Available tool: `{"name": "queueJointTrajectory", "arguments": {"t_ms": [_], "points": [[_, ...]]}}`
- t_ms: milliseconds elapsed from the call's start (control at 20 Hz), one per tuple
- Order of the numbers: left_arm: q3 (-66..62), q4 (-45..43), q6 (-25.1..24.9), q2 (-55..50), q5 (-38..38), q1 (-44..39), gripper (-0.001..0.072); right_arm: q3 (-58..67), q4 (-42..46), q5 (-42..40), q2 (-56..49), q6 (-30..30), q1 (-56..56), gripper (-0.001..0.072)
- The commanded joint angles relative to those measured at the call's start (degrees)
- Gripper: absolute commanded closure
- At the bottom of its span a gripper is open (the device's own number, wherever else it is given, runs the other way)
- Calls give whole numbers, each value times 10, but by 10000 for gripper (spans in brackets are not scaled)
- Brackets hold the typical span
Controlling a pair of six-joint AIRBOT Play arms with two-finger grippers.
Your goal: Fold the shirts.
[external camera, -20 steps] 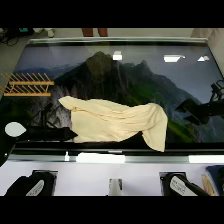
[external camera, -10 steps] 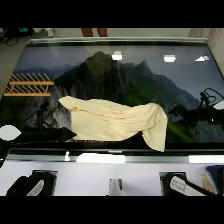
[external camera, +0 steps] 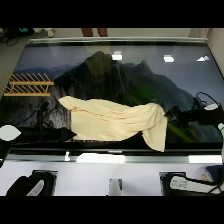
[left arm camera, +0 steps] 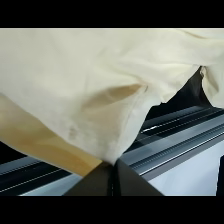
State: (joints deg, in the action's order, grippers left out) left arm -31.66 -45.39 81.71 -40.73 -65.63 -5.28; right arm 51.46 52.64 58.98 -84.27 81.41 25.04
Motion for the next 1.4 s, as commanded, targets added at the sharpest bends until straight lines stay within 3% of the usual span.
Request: {"name": "queueJointTrajectory", "arguments": {"t_ms": [0, 150, 200, 250, 450, 650, 750, 900, 1000, 1100, 1350], "points": [[-3, 0, 0, 0, 0, 0, 680, 0, -25, -36, -21, 0, 0, 278], [-8, 0, 0, 0, 0, 0, 680, 0, -36, -44, -36, 9, 0, 371], [-8, 0, 0, 0, 0, 0, 680, 0, -37, -37, -41, 9, 0, 488], [-8, 0, 0, 0, 0, 0, 680, 0, -37, -26, -44, 8, 0, 692], [-22, -5, 0, 0, 0, 0, 681, 17, -50, 25, -19, -44, 0, 695], [-209, -95, 0, 0, 2, 0, 681, 128, -78, 45, 123, -47, 0, 696], [-358, -167, 20, 0, 21, 0, 682, 219, -80, 16, 220, -47, 0, 695], [-604, -283, 75, 0, 116, 0, 681, 355, -73, -94, 359, -42, 0, 695], [-727, -347, 143, 0, 165, 0, 681, 399, -63, -179, 440, -21, 0, 695], [-799, -360, 157, 1, 169, 0, 681, 406, -56, -231, 506, 7, 0, 695], [-819, -353, 135, 7, 129, 0, 681, 406, -22, -233, 560, 98, 0, 694]]}}
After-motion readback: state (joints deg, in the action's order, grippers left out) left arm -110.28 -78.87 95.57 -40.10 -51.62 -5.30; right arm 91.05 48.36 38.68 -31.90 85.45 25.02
